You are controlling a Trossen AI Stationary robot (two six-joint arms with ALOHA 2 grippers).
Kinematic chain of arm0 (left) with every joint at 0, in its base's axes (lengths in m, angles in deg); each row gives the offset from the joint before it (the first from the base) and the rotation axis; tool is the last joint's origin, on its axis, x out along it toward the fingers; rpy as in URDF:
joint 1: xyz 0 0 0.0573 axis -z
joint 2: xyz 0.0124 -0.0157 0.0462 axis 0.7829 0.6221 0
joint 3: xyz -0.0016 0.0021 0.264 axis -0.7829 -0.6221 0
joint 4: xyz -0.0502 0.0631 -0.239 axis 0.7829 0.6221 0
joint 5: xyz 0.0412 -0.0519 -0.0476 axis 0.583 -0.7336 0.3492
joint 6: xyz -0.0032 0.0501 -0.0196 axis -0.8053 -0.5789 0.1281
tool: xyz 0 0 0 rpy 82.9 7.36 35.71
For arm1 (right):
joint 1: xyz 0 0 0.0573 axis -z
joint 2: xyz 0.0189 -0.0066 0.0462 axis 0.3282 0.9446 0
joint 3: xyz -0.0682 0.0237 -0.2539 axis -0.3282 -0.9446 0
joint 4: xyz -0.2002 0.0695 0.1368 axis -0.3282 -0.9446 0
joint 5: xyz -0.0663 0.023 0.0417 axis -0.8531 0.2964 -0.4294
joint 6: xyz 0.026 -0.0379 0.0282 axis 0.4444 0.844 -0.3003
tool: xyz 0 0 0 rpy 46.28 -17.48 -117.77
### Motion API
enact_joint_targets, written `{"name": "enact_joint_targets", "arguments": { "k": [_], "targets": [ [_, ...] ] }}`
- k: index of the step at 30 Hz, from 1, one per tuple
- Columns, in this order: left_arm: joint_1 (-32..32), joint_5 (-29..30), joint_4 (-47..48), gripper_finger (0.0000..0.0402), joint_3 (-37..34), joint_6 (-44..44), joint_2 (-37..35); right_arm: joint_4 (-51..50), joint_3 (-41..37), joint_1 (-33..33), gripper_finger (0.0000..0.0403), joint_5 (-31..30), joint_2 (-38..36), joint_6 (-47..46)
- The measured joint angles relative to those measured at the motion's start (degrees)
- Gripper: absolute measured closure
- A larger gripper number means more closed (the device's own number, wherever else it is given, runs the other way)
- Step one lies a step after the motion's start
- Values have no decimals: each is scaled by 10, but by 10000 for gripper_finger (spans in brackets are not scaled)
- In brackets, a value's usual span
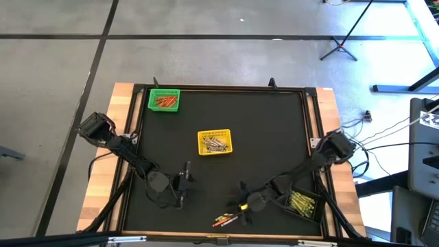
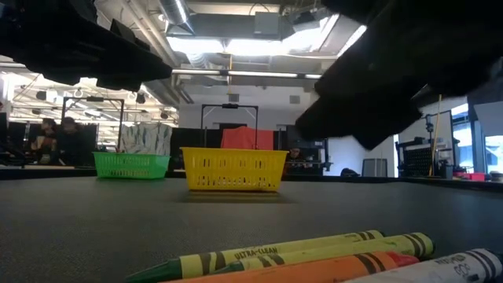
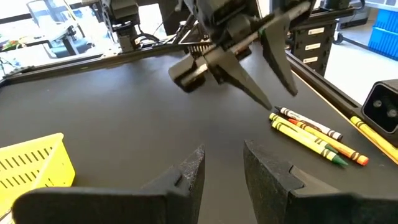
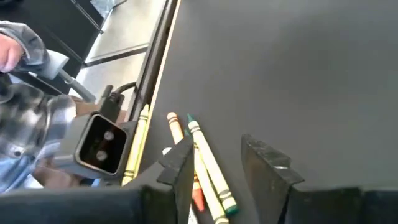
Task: Sort crayons
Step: Put the green crayon into the black bin
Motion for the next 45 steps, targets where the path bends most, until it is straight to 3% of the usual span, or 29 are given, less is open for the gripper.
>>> {"name": "enact_joint_targets", "arguments": {
  "k": [11, 26, 40, 45],
  "targets": [
    [-1, 2, 0, 308, 0, 0, 0, 33, 0, 0, 285, 0, 54, 9],
    [-4, 2, 0, 308, 0, 0, 0, 24, 1, 0, 285, 20, 71, 11],
    [-4, 2, 0, 308, 0, 0, 0, -7, 2, -1, 286, -42, 70, 88],
    [-4, 2, 0, 308, 0, 0, 0, -9, 1, 0, 323, -41, 70, 89]
  ]
}}
